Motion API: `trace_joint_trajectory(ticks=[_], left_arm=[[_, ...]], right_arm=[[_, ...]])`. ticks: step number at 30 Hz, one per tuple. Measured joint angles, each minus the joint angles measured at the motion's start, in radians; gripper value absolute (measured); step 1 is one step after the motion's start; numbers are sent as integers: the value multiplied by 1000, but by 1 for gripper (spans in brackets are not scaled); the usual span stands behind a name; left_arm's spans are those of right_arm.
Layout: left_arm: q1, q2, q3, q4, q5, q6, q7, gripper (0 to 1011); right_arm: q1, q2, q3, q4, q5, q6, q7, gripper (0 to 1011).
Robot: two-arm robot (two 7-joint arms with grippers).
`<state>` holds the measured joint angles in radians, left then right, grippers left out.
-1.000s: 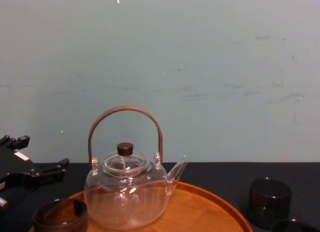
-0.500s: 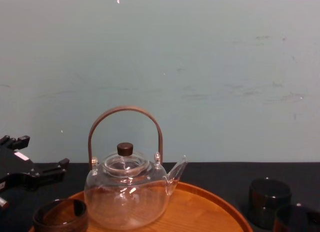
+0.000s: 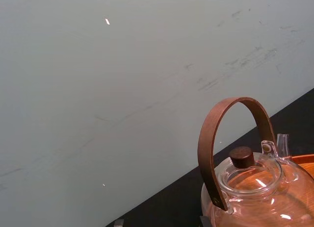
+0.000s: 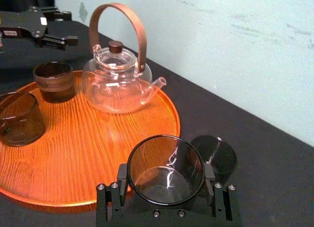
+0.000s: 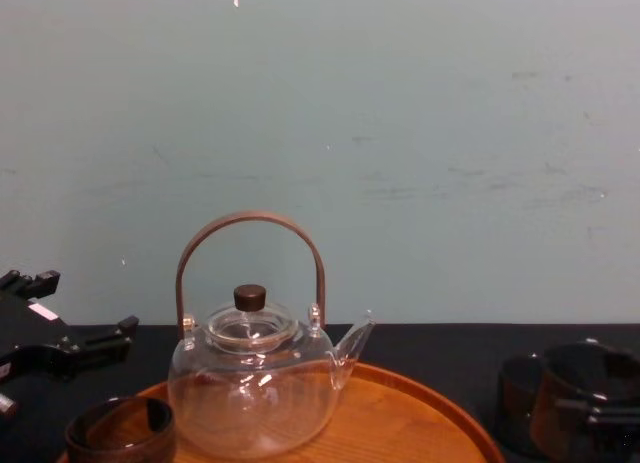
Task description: Pick up the glass from the table and place it on the tray.
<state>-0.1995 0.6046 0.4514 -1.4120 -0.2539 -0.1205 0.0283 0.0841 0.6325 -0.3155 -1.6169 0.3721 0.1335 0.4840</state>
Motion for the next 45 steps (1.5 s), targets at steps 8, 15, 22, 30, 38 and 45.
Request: trace_joint_trajectory(ticks=[8,15,22,30,38,45], left_arm=[[0,0,0,0,0,0,0,1002],[0,0,0,0,0,0,0,1001],[0,0,0,0,0,0,0,1001],[0,0,0,0,0,0,0,1001],[0,0,0,0,0,0,0,1001],[0,0,0,0,0,0,0,1001]], right_arm=[[58,-15,-37,29,-22,-11,29,902],[107,-36,-79,56,-39,-22,55,903],[138,-53,-127,65,-46,-35,92,902],[160,-69,-185,66,-47,-45,129,903],[180,-88,-237,79,-47,-54,152,903],[191,-98,-267,101,-51,-54,157,903]])
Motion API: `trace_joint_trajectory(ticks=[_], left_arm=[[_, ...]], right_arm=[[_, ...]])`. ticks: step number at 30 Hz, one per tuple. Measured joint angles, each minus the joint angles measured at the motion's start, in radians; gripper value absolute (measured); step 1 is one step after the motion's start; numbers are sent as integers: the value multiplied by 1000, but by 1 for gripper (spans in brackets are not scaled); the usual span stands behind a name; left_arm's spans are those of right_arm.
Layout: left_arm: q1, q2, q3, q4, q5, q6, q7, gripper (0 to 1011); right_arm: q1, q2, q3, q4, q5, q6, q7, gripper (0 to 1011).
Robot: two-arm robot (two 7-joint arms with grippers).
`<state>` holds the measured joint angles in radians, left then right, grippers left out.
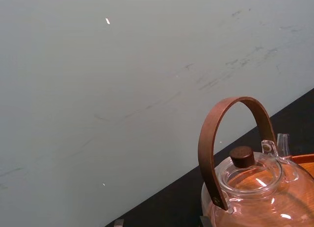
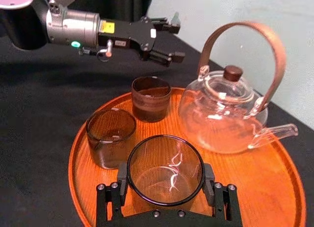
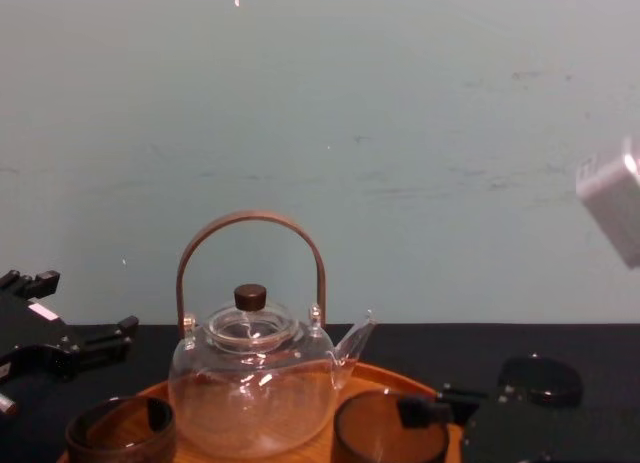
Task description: Pick up the glass from the table and place it on the tray.
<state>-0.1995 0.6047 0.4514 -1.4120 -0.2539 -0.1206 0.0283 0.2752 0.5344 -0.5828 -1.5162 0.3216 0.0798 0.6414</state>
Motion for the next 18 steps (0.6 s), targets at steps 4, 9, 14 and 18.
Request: trace_joint_trajectory(ticks=[4,9,14,18], left_arm=[[0,0,0,0,0,0,0,1001],[0,0,0,0,0,0,0,1001],[0,0,0,0,0,0,0,1001],[0,0,0,0,0,0,0,1002]], right_arm=[[4,-3,-16,15,-6,1,2,903],[7,-8,-30,32,-13,2,6,903],[13,-17,-42,53,-15,2,11,903],[17,-22,-48,65,-15,1,15,903]])
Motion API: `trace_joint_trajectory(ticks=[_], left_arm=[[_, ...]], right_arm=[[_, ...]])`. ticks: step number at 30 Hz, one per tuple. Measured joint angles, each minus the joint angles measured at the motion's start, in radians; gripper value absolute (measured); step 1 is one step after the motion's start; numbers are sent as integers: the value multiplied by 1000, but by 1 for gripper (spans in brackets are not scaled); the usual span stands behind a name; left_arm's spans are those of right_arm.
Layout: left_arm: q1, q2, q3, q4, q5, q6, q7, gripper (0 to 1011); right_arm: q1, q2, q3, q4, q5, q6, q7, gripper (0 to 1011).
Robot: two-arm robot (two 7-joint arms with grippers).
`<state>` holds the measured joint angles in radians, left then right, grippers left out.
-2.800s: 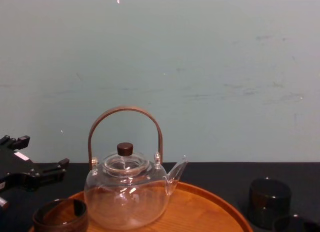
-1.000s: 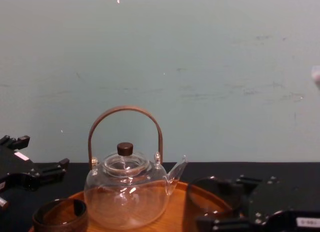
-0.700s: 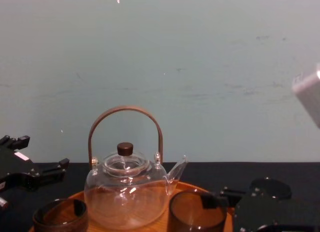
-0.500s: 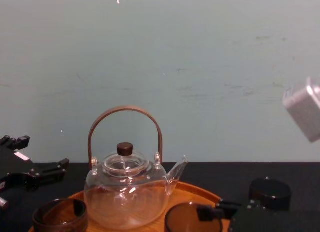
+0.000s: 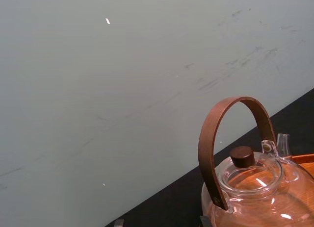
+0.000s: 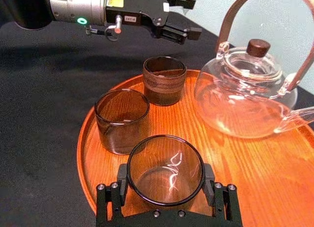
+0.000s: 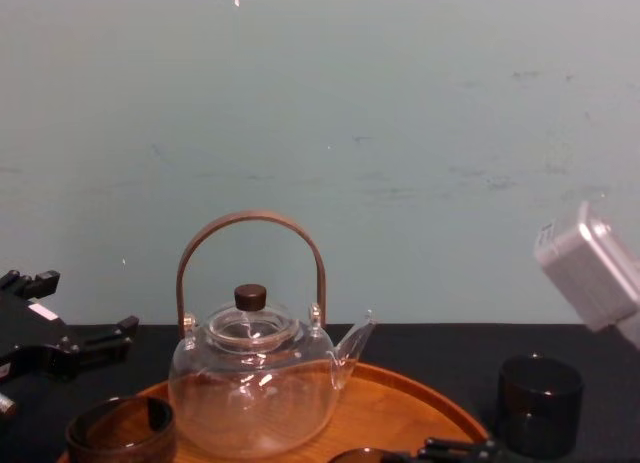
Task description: Pick up the glass from the table and place it on the tray.
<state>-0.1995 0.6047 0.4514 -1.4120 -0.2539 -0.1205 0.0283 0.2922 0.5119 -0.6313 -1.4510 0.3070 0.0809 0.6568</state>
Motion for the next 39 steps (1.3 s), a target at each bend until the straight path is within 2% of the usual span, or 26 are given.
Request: trace_joint_trajectory(ticks=[12,29,36,39], left_arm=[[0,0,0,0,0,0,0,1001],[0,0,0,0,0,0,0,1002],[0,0,0,0,0,0,0,1001],[0,0,0,0,0,0,0,1001]], right_arm=[[6,-12,-11,25,3,-3,5,903],[7,-12,-14,29,1,-4,1,903],[7,-12,-13,29,0,-4,1,1002],[7,-11,-13,29,0,-3,1,1002]])
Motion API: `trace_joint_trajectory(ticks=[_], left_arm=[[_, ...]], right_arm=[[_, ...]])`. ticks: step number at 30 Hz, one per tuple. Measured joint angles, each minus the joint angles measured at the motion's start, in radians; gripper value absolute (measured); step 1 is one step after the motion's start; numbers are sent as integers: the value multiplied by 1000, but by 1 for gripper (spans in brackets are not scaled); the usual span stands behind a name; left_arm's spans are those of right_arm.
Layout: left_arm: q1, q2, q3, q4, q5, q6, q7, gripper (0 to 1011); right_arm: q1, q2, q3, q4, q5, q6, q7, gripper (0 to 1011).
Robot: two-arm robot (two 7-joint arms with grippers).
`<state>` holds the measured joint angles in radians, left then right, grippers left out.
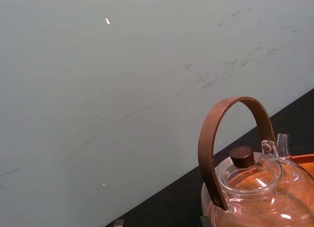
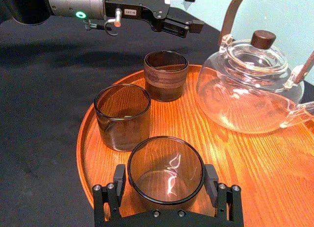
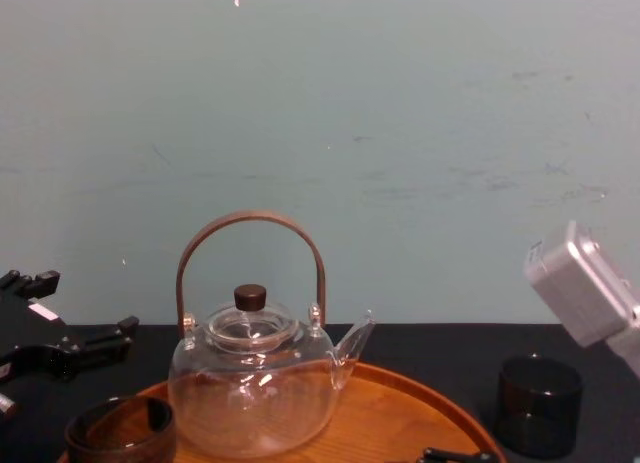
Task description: Pick up the glass from the table and place it on the tray.
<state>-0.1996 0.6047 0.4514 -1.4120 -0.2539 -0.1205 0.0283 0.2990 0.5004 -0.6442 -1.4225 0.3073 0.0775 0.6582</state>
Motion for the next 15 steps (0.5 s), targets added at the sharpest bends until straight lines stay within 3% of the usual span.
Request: trace_joint_trajectory(ticks=[15], left_arm=[[0,0,0,0,0,0,0,1001]], right_arm=[[0,0,1,-1,1,1,0,1002]])
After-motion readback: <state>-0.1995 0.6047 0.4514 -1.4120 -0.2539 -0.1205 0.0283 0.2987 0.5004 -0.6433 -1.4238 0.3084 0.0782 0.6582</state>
